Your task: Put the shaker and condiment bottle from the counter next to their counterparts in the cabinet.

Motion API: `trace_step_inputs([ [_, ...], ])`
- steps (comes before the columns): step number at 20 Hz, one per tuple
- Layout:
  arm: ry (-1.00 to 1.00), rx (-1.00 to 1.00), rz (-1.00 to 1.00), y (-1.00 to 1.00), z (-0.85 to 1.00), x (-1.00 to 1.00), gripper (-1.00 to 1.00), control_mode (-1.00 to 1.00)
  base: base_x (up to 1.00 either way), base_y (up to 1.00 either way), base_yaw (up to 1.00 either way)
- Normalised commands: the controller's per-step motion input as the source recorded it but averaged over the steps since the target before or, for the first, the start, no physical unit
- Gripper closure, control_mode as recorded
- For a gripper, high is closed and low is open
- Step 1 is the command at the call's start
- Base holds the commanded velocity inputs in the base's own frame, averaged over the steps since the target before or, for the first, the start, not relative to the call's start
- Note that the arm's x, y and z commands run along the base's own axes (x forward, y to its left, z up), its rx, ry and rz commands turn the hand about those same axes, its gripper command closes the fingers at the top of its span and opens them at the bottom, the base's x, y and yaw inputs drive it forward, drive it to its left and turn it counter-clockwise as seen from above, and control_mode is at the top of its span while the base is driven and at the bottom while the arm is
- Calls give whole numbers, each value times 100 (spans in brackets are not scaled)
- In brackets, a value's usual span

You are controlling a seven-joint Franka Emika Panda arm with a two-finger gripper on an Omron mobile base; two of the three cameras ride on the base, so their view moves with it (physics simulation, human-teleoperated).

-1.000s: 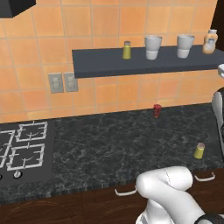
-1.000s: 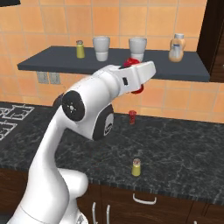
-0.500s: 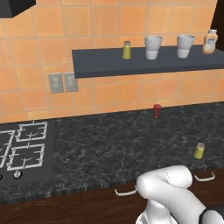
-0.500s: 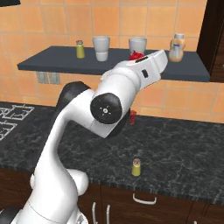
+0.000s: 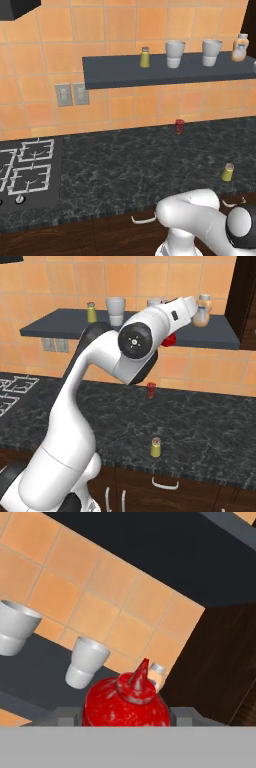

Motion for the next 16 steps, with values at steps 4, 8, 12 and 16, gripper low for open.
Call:
trace_step_inputs([
  [4, -2, -1, 0, 0, -5, 17, 100, -100, 0, 0, 0],
  [8, -6, -5, 0, 0, -14, 39, 100, -100, 0, 0, 0],
  [12, 0, -2, 0, -1, -11, 37, 100, -100, 0, 0, 0],
  [16, 11, 0, 0, -21, -19, 45, 100, -100, 0, 0, 0],
])
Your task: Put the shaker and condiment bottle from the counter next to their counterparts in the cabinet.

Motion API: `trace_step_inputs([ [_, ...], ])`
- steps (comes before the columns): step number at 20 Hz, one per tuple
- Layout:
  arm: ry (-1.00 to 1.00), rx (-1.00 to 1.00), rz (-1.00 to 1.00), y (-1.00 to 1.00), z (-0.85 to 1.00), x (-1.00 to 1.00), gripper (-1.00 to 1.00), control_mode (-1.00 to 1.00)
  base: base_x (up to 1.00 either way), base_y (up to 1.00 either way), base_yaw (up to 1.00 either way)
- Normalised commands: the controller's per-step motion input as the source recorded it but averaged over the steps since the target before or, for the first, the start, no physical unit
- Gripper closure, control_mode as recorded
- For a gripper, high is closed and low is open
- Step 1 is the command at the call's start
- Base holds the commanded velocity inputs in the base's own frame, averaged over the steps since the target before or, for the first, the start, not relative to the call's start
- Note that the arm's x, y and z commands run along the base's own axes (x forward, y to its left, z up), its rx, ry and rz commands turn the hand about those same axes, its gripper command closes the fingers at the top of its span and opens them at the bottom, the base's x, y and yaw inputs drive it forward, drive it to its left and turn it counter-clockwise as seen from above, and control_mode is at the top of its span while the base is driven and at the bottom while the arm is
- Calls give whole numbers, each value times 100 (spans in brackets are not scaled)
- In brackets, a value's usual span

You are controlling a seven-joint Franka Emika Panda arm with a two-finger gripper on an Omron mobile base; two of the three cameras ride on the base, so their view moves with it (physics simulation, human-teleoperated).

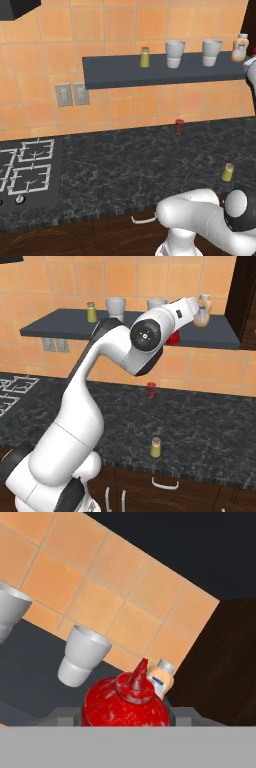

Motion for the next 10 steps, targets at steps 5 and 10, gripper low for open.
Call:
trace_step_inputs([
  [5, 9, 2, 0, -11, 0, 32, 100, -100, 0, 0, 0],
  [10, 1, 7, 0, -19, 0, 37, 100, -100, 0, 0, 0],
])
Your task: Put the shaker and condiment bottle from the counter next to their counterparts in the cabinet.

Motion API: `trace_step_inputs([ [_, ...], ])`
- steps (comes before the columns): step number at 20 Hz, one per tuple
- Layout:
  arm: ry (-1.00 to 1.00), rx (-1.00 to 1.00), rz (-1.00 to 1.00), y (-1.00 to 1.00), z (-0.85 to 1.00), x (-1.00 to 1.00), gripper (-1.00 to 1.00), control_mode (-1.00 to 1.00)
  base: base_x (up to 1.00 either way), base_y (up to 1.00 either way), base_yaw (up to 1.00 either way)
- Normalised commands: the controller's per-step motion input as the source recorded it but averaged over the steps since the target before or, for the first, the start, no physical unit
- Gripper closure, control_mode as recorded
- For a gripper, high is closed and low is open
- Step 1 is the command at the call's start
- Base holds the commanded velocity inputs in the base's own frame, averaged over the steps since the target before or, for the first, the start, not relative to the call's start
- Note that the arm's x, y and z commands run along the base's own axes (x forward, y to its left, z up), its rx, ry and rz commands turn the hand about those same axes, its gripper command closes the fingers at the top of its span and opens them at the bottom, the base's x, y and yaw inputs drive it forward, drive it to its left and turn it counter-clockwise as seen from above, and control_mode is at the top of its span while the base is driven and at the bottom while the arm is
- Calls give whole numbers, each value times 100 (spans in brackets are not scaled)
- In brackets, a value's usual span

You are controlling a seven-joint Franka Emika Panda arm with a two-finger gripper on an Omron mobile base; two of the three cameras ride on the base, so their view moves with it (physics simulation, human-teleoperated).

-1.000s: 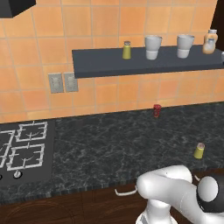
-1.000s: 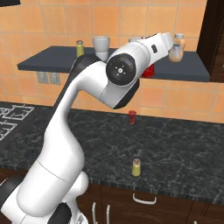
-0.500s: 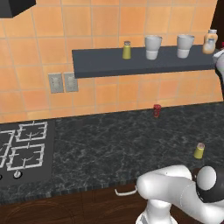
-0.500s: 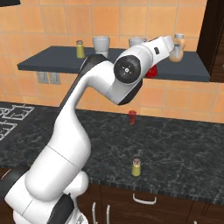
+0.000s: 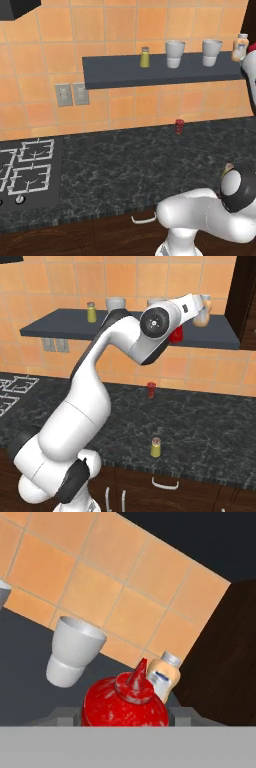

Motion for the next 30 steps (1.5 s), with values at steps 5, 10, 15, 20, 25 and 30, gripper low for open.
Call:
trace_step_inputs([
  [5, 0, 14, 0, -47, 0, 42, 100, -100, 0, 0, 0],
  [10, 0, 0, 0, -7, 0, 48, 100, -100, 0, 0, 0],
  [15, -1, 0, 0, -5, 0, 47, 100, -100, 0, 0, 0],
  [20, 0, 0, 0, -10, 0, 41, 100, -100, 0, 0, 0],
  [25, 0, -1, 0, -12, -9, 33, 100, -100, 0, 0, 0],
  [30, 0, -3, 0, -21, -20, 25, 100, -100, 0, 0, 0],
])
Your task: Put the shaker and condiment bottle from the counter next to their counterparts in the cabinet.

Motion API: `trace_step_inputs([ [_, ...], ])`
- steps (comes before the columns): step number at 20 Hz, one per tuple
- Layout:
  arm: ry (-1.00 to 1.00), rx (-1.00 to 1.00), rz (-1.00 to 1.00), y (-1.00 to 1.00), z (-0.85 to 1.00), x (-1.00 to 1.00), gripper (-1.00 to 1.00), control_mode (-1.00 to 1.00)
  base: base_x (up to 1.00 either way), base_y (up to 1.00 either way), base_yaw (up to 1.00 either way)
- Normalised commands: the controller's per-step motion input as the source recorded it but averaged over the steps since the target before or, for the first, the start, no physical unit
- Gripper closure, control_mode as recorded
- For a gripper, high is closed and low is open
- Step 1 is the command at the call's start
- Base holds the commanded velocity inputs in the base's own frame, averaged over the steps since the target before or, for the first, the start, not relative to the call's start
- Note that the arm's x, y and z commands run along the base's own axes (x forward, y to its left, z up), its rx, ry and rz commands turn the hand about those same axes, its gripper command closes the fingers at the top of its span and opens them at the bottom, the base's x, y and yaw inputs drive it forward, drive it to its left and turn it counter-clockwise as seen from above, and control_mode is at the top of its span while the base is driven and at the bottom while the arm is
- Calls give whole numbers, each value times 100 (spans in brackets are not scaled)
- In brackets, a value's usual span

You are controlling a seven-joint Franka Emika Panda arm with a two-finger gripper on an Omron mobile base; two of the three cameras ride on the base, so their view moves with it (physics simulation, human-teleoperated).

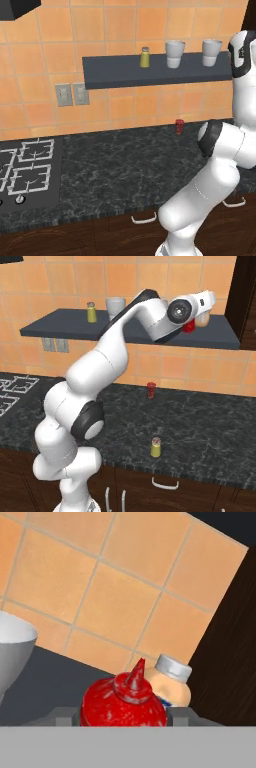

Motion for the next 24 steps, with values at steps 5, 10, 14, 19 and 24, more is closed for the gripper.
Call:
trace_step_inputs([
  [5, 0, 0, 0, -25, 0, 45, 100, -100, 0, 0, 0],
  [10, 0, 0, 0, -7, 0, 27, 100, -100, 0, 0, 0],
  [14, 0, 0, 0, -2, -3, 23, -100, -100, 0, 0, 0],
  [19, 0, 0, 0, -2, 0, 8, -100, -100, 0, 0, 0],
  [24, -1, 0, 0, 0, 0, -10, -100, -100, 0, 0, 0],
])
